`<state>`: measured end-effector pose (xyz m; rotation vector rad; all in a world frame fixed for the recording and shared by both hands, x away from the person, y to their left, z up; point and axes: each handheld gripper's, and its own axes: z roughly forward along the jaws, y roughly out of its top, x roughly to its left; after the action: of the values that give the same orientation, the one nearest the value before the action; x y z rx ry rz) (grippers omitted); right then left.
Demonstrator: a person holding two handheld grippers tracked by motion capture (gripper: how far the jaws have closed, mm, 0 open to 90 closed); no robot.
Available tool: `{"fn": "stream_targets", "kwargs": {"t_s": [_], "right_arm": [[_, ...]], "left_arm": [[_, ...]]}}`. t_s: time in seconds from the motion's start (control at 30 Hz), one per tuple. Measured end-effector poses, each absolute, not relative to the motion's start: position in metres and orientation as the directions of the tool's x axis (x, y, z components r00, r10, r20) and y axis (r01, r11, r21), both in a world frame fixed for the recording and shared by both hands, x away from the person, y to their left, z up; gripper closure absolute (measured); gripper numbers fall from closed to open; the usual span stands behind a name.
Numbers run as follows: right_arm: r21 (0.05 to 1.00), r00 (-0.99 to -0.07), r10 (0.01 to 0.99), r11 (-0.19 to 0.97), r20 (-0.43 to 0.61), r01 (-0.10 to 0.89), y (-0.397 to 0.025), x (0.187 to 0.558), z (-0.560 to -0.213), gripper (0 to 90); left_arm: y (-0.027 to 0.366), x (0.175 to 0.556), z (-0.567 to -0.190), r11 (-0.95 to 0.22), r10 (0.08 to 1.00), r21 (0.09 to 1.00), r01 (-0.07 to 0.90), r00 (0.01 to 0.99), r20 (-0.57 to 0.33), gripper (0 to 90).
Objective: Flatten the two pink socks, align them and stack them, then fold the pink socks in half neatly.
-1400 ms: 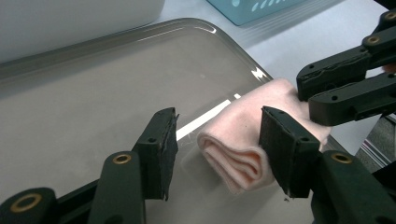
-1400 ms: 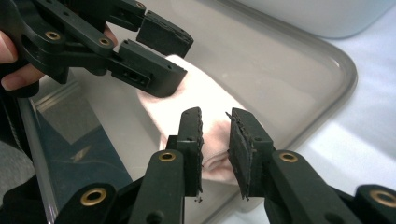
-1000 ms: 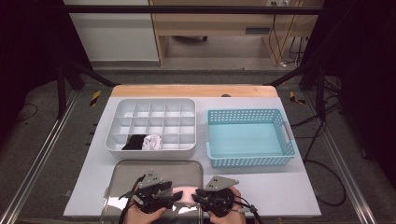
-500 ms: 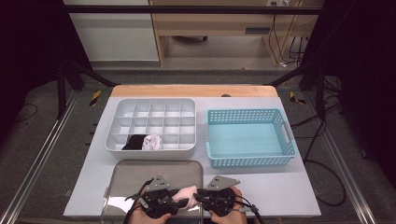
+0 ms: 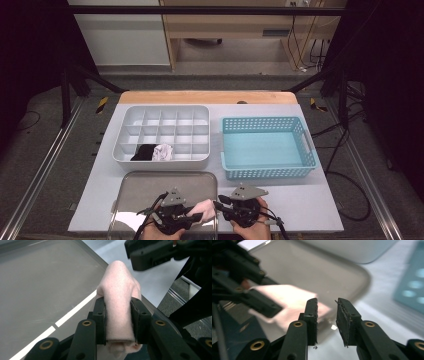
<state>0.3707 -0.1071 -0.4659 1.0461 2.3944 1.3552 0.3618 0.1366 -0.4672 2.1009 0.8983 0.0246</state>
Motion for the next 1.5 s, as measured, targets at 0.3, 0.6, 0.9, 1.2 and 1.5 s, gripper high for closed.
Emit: {"fn": "stream_targets", "kwargs": {"t_s": [0.3, 0.6, 0.9, 1.2, 1.5], "right_arm": [[0.822, -0.643, 0.753, 0.273, 0.141, 0.500, -0.139, 0.376, -0.460, 59.3], [0.828, -0.550, 0.824, 0.209, 0.138, 0.520, -0.171, 0.375, -0.461, 48.6], [0.826, -0.474, 0.869, 0.161, 0.141, 0.540, -0.198, 0.370, -0.467, 40.9], [0.826, -0.440, 0.888, 0.143, 0.137, 0.545, -0.212, 0.366, -0.467, 39.3], [0.822, -0.428, 0.894, 0.144, 0.130, 0.551, -0.215, 0.367, -0.469, 39.2]], "left_arm": [[0.147, 0.364, -0.450, -0.345, 0.613, 0.755, 0.557, 0.743, -0.268, 68.1], [0.163, 0.374, -0.437, -0.304, 0.644, 0.780, 0.547, 0.722, -0.255, 68.0], [0.176, 0.382, -0.430, -0.266, 0.676, 0.800, 0.537, 0.696, -0.242, 67.9], [0.192, 0.394, -0.412, -0.226, 0.711, 0.826, 0.516, 0.668, -0.222, 67.9], [0.202, 0.412, -0.395, -0.201, 0.740, 0.843, 0.499, 0.641, -0.203, 67.9]]}}
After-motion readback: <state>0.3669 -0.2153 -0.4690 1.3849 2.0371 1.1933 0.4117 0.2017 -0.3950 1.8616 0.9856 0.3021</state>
